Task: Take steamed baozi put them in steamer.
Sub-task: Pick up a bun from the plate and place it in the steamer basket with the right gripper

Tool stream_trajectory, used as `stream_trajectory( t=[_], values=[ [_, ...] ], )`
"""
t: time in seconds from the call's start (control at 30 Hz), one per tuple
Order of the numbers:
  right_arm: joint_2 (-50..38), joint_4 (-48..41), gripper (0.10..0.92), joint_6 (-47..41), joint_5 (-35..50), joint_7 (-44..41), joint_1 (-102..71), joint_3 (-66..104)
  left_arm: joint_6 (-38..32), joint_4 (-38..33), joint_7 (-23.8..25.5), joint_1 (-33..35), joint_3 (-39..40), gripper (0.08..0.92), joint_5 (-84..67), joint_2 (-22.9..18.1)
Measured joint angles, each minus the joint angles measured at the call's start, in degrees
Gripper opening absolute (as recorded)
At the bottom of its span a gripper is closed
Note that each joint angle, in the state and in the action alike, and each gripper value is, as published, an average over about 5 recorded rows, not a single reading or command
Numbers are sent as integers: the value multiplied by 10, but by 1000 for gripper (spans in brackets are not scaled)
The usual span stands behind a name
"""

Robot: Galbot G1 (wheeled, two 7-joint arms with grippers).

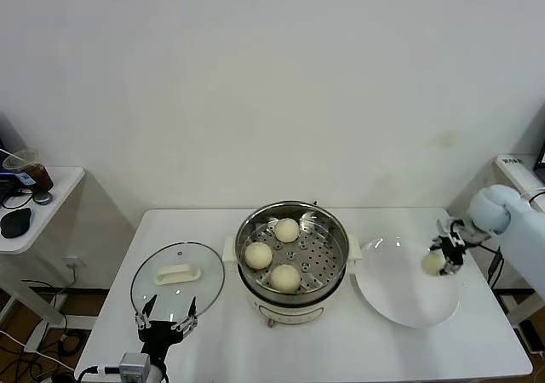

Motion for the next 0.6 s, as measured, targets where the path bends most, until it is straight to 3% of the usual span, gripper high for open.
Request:
stream_trajectory(
  t=[0.6],
  values=[
    [137, 55, 577, -110, 278, 13, 349, -323, 0, -11, -5, -13, 5, 823, -9, 14]
  ],
)
